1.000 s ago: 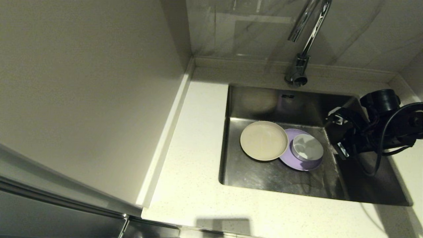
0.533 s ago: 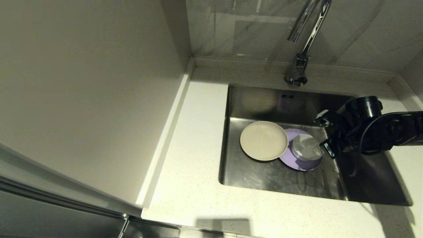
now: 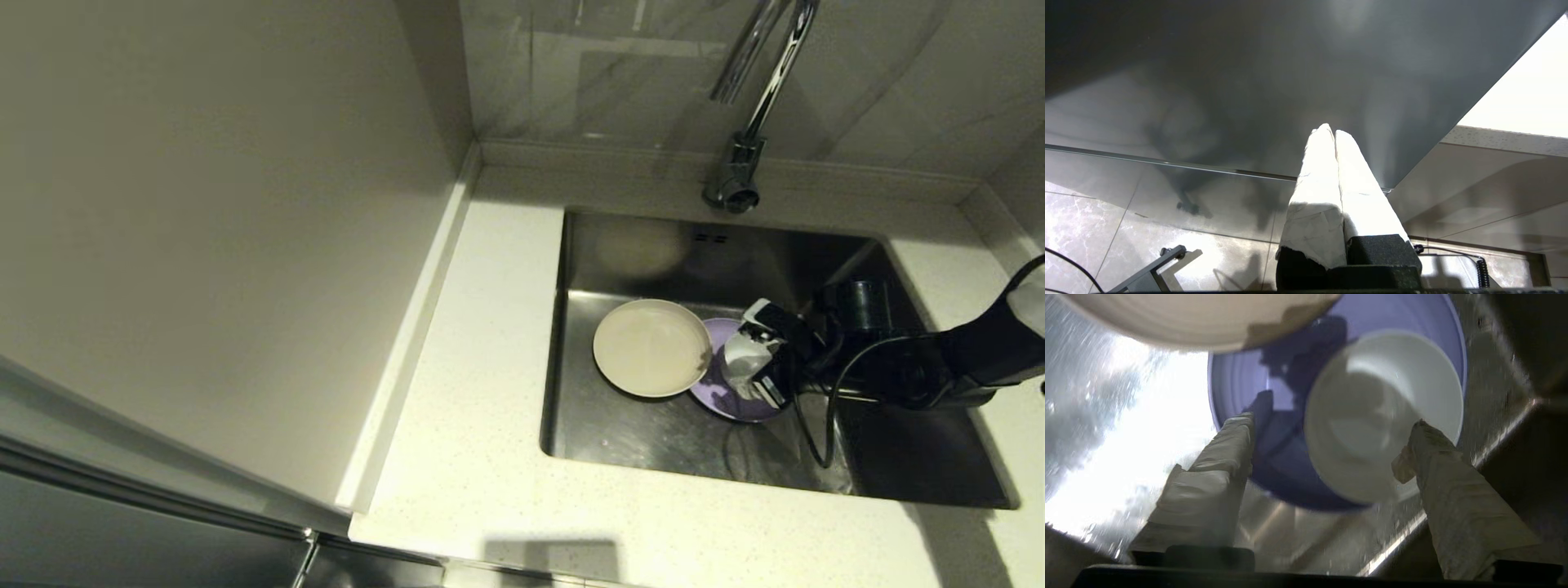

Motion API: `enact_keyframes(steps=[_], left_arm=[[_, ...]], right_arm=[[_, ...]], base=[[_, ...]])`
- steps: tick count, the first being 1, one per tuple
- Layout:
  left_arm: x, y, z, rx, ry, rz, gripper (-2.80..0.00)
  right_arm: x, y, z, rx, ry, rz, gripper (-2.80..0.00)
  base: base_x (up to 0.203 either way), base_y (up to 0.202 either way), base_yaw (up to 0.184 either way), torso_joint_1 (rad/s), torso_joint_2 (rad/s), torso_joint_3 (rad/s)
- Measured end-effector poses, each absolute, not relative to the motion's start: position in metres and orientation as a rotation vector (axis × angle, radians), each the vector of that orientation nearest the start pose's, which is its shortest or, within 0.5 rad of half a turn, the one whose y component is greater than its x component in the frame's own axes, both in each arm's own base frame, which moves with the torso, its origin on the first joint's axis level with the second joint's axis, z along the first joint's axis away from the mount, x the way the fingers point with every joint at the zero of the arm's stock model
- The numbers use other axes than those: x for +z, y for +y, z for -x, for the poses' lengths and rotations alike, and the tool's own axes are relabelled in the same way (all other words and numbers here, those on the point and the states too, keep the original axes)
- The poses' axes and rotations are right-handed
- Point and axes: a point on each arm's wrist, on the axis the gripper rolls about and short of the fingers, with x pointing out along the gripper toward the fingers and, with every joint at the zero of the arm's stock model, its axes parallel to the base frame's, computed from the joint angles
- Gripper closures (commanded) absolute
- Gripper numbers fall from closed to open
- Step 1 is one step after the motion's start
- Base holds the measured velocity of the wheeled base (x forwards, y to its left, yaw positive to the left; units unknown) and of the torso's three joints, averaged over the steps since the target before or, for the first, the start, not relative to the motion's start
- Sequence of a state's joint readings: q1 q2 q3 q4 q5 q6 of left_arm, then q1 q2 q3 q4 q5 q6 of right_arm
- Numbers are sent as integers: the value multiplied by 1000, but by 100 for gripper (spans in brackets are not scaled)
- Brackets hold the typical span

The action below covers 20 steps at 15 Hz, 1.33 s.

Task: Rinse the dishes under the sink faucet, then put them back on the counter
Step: Put a bowl back to the table from the sink

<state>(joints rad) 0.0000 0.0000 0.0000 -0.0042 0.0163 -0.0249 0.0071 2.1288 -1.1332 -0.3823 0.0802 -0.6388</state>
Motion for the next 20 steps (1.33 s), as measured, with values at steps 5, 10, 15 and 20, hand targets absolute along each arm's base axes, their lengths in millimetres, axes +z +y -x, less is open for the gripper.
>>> enact_keyframes(steps=[5,10,15,20], left_arm=[[76,0,23,16,-4,26,0],[76,0,23,16,-4,25,0],[76,0,23,16,-4,26,0],[76,0,23,16,-4,26,0]], right_arm=[[69,16,-411,262,584,625,-280],[58,22,-423,219,602,648,-280],[53,22,-436,178,601,656,-280],[46,20,-441,173,608,654,-280]], base=[[0,0,0,0,0,0],[0,0,0,0,0,0],[0,0,0,0,0,0],[0,0,0,0,0,0]])
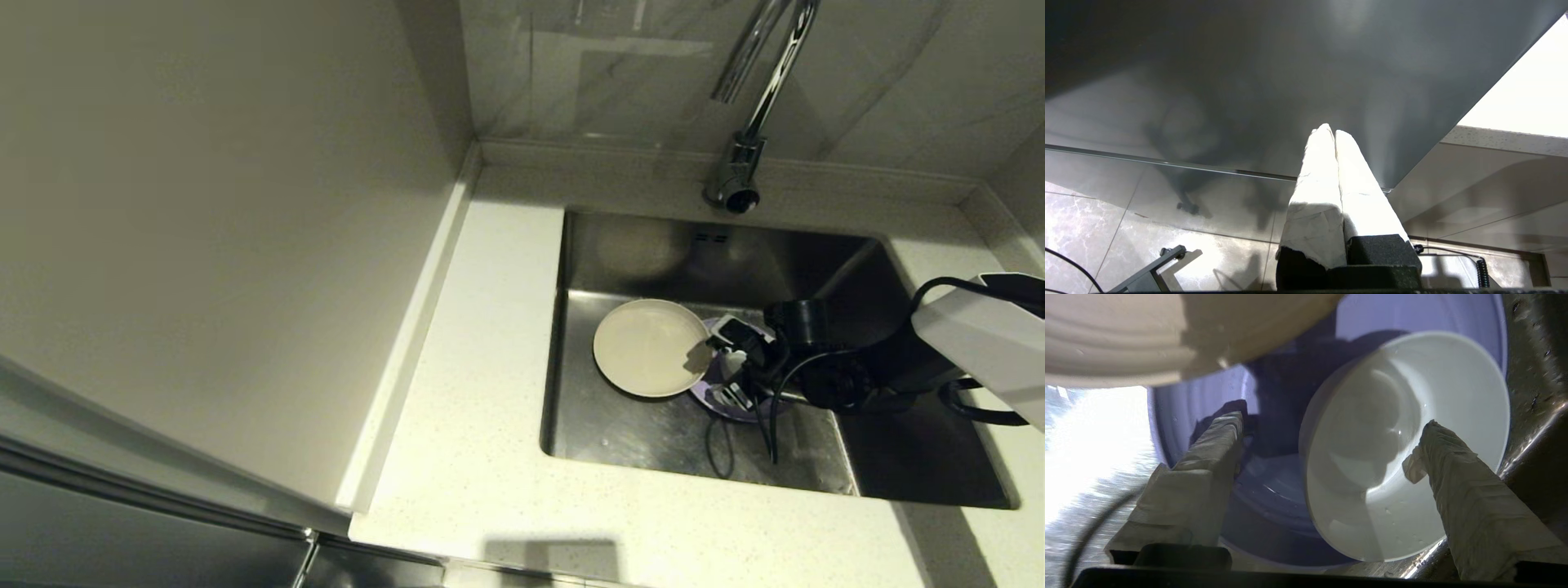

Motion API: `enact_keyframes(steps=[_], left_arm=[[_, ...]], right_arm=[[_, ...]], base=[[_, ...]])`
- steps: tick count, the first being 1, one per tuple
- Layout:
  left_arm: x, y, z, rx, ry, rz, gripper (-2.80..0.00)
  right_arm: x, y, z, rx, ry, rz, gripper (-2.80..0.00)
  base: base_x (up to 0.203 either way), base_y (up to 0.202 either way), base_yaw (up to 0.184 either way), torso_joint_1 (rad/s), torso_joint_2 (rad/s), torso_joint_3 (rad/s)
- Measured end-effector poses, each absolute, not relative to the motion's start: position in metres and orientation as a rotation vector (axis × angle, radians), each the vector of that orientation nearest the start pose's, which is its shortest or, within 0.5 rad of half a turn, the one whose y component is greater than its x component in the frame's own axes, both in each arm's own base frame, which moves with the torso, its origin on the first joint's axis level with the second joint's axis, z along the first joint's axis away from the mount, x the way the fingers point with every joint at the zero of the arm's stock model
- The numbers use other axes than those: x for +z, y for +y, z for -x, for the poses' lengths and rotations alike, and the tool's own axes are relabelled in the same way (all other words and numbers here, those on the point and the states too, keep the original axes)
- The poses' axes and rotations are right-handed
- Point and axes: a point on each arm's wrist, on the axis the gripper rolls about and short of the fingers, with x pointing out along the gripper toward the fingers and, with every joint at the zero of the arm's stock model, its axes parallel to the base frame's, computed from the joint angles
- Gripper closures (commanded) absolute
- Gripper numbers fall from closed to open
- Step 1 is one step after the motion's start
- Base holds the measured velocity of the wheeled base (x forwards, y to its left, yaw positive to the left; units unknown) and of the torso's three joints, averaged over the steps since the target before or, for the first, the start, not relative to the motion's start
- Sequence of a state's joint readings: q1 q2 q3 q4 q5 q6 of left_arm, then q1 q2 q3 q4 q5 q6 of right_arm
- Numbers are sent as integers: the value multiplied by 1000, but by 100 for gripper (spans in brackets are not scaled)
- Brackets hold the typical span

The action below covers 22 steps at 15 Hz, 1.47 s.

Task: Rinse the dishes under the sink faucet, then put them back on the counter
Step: Put a bowl back to the table from the sink

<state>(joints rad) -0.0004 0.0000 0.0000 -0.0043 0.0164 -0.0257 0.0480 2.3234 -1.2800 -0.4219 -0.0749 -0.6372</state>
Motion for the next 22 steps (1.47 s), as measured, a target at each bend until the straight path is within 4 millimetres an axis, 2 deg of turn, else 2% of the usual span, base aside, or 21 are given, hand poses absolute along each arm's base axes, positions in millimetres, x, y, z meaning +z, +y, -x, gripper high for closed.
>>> enact_keyframes(steps=[1,2,9,13,18,20,22], left_arm=[[76,0,23,16,-4,25,0],[76,0,23,16,-4,25,0],[76,0,23,16,-4,26,0],[76,0,23,16,-5,25,0],[76,0,23,16,-4,26,0],[76,0,23,16,-4,25,0],[76,0,23,16,-4,25,0]], right_arm=[[45,19,-441,172,612,654,-280],[44,19,-442,172,614,654,0],[37,14,-442,143,641,659,0],[42,9,-442,127,623,653,0],[65,-4,-437,77,514,638,0],[80,-11,-429,106,475,605,0],[103,-14,-416,157,416,523,0]], base=[[0,0,0,0,0,0],[0,0,0,0,0,0],[0,0,0,0,0,0],[0,0,0,0,0,0],[0,0,0,0,0,0],[0,0,0,0,0,0],[0,0,0,0,0,0]])
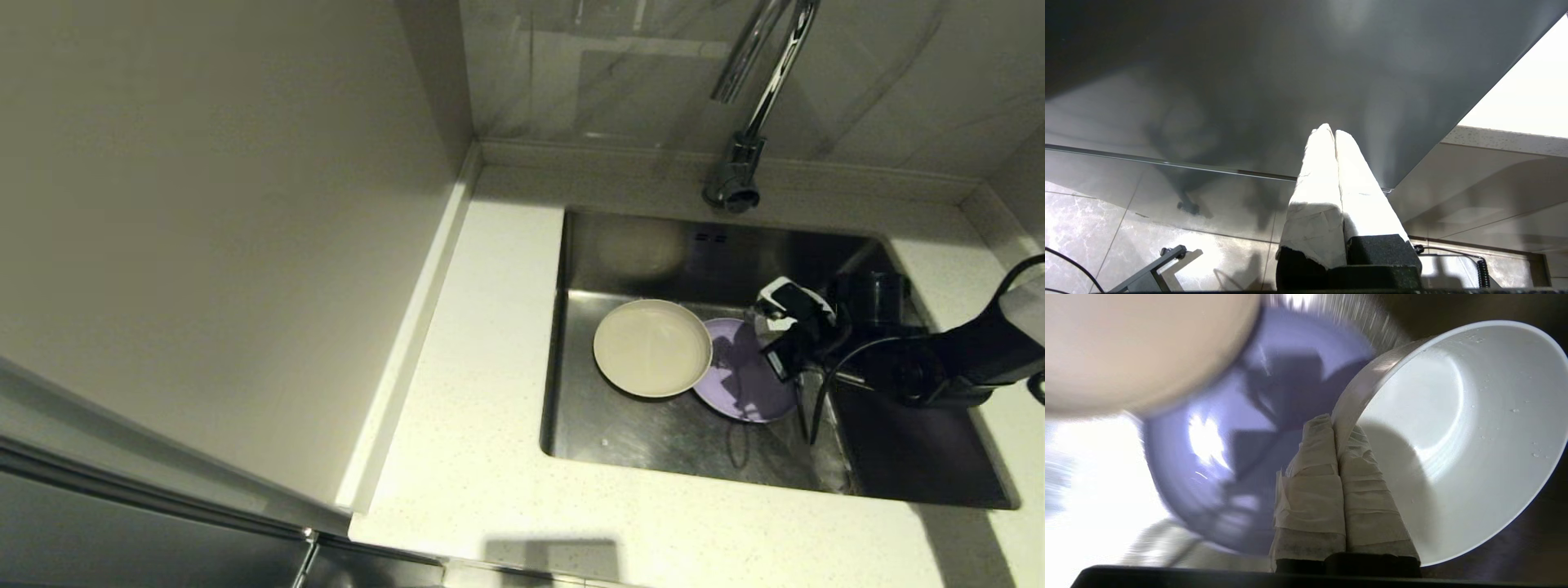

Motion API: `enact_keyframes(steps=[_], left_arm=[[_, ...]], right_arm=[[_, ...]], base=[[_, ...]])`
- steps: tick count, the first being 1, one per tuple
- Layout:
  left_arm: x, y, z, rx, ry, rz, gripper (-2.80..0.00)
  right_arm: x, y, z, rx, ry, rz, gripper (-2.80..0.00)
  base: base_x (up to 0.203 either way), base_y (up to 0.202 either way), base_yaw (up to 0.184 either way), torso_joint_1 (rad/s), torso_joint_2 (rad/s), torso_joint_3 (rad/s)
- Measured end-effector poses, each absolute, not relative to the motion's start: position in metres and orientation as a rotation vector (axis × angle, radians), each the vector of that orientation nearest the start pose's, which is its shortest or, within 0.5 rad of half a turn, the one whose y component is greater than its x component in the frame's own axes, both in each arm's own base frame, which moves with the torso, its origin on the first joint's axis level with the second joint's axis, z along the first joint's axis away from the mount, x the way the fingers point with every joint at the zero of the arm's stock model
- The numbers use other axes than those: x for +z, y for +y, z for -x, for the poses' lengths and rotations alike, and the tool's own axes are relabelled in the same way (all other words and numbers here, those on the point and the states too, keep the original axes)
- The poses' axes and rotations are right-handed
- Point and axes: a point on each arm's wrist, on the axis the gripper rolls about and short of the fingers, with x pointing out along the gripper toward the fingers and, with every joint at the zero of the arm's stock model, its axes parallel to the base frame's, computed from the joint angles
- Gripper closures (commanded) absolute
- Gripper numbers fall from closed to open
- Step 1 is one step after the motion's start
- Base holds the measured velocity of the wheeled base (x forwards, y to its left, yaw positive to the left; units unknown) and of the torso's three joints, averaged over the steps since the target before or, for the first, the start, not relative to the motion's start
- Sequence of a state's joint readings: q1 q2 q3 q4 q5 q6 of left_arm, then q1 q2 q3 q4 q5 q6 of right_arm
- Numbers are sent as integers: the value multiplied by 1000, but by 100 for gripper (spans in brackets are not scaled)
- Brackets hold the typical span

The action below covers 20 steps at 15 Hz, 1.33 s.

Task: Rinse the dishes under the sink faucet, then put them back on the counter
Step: Put a bowl back to the table from the sink

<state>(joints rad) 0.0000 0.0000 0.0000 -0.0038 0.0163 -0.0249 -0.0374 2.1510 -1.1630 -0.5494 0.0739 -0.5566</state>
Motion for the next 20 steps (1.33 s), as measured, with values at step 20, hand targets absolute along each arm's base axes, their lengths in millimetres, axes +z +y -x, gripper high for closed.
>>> enact_keyframes(steps=[20], left_arm=[[76,0,23,16,-4,25,0]], right_arm=[[251,8,-347,387,689,-1389,0]], base=[[0,0,0,0,0,0]])
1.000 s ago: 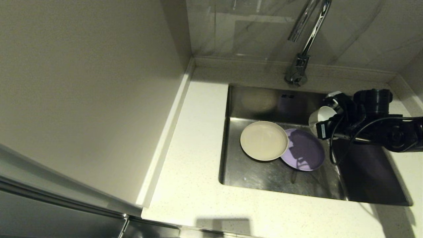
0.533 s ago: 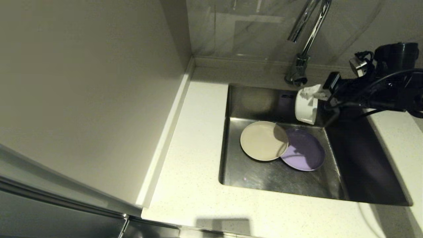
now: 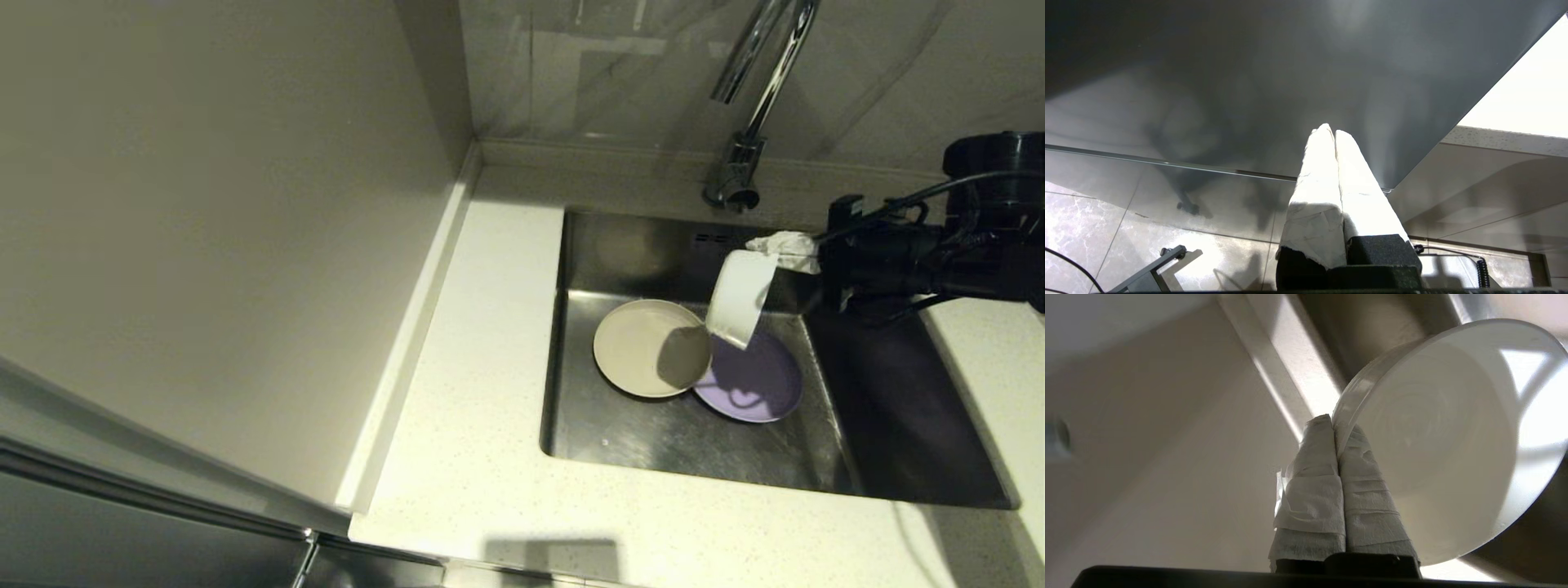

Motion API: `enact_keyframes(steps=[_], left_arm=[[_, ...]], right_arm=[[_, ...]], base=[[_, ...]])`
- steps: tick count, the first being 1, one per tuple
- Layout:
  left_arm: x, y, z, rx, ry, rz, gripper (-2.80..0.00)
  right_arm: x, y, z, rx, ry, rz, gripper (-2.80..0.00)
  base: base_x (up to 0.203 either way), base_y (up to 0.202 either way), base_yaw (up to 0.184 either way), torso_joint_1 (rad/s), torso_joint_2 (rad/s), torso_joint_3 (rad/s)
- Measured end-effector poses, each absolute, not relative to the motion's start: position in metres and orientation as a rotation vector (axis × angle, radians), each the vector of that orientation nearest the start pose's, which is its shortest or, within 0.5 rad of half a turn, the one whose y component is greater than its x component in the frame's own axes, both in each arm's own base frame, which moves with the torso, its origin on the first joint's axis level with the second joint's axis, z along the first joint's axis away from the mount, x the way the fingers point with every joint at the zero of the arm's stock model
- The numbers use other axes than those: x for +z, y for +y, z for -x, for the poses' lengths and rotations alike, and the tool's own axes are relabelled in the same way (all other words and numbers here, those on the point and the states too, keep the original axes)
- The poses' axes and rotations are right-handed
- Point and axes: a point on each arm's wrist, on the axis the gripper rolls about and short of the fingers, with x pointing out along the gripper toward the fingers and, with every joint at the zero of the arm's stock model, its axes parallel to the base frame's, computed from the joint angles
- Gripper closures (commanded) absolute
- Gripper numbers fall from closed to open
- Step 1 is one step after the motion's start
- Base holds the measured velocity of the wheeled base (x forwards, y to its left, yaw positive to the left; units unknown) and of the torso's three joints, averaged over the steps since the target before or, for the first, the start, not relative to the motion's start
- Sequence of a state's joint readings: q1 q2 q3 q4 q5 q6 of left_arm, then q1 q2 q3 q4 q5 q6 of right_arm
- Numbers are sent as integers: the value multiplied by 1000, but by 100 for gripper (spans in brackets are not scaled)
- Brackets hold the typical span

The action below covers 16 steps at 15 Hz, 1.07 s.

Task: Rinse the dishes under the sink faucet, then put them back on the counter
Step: Put a bowl back to the table from the sink

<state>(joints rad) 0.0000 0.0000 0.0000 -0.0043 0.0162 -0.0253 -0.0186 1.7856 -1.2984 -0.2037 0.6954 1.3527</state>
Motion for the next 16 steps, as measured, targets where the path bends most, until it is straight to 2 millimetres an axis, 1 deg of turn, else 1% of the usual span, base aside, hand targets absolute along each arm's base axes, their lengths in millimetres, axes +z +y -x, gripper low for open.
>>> enact_keyframes(steps=[1,2,3,5,6,8,9,10,11,13,14,15,16], left_arm=[[76,0,23,16,-4,25,0],[76,0,23,16,-4,25,0],[76,0,23,16,-4,25,0],[76,0,23,17,-5,25,0],[76,0,23,16,-4,26,0],[76,0,23,16,-4,25,0],[76,0,23,17,-4,26,0],[76,0,23,16,-4,25,0],[76,0,23,16,-4,25,0],[76,0,23,15,-4,25,0],[76,0,23,16,-4,25,0],[76,0,23,16,-4,25,0],[76,0,23,16,-4,25,0]], right_arm=[[256,5,-345,407,654,-1338,0],[266,1,-344,433,602,-1274,0],[271,-3,-341,438,570,-1192,0],[265,-10,-334,392,568,-994,0],[258,-13,-329,343,588,-864,0],[243,-20,-319,182,648,-546,0],[237,-27,-315,73,681,-350,0],[238,-35,-313,-17,680,-164,0],[242,-42,-315,-80,648,-3,0],[255,-54,-323,-149,519,232,0],[260,-60,-326,-191,475,327,0],[261,-63,-328,-220,464,386,0],[258,-65,-331,-228,474,412,0]], base=[[0,0,0,0,0,0],[0,0,0,0,0,0],[0,0,0,0,0,0],[0,0,0,0,0,0],[0,0,0,0,0,0],[0,0,0,0,0,0],[0,0,0,0,0,0],[0,0,0,0,0,0],[0,0,0,0,0,0],[0,0,0,0,0,0],[0,0,0,0,0,0],[0,0,0,0,0,0],[0,0,0,0,0,0]])
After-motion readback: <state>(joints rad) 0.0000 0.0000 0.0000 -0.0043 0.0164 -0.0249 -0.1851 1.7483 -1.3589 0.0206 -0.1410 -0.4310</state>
